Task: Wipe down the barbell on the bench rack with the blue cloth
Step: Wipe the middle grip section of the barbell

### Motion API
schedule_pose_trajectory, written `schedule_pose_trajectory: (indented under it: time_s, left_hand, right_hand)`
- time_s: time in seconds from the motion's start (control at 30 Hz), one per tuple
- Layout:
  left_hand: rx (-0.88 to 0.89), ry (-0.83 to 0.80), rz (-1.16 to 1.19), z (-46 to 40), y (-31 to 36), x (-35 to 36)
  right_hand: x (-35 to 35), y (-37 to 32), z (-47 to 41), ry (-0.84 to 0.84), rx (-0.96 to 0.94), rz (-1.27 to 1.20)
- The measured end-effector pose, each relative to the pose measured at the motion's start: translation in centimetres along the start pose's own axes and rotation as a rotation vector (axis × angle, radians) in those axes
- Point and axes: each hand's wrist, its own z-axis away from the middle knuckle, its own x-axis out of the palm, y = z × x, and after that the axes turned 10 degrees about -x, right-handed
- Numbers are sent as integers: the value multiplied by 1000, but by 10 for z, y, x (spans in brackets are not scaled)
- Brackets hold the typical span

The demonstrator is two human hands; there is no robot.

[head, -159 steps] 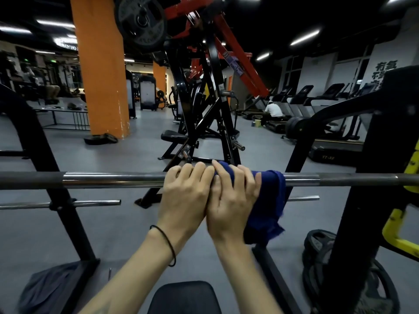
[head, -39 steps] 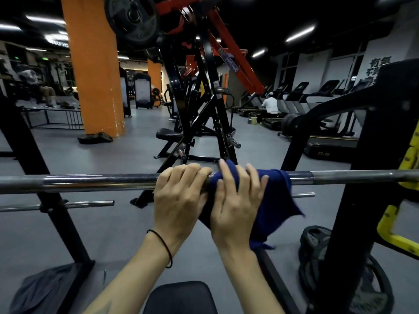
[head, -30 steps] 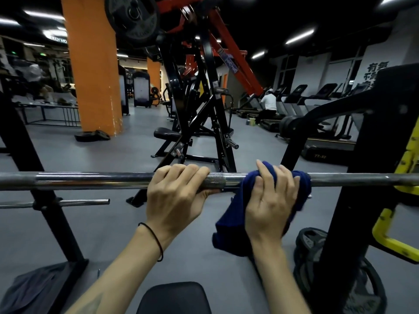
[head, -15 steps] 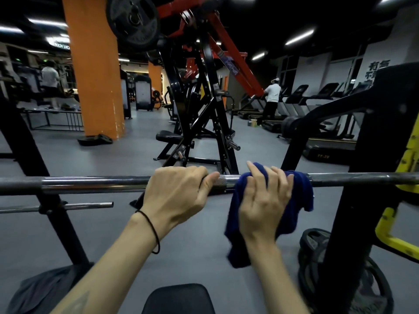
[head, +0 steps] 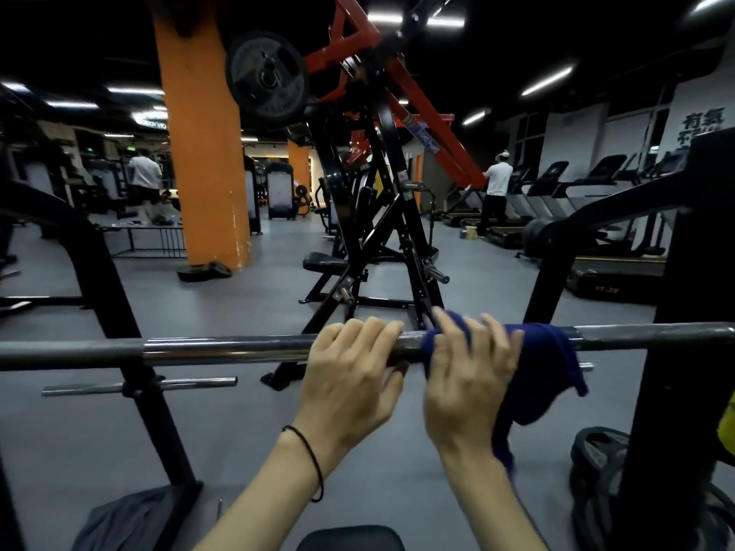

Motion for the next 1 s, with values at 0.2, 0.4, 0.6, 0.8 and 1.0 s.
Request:
schedule_pose_trajectory:
  time_s: [0.2, 0.4, 0.6, 0.8, 1.0]
  left_hand:
    - [34, -21, 8, 4, -4, 0]
    - [-86, 11, 51, 2, 7, 5]
    - [-57, 42, 71, 3, 2, 6]
    - [-99, 131, 106, -1, 5, 11]
    - [-97, 148, 125, -1, 6, 10]
  right_hand:
    - [-18, 41, -3, -96, -417, 79]
    - [-5, 31, -2, 71, 70, 26]
    - [-7, 17, 3, -85, -385, 40]
    - [-9, 40, 2, 67, 0, 40]
    - [-4, 6, 10, -58, -259, -23]
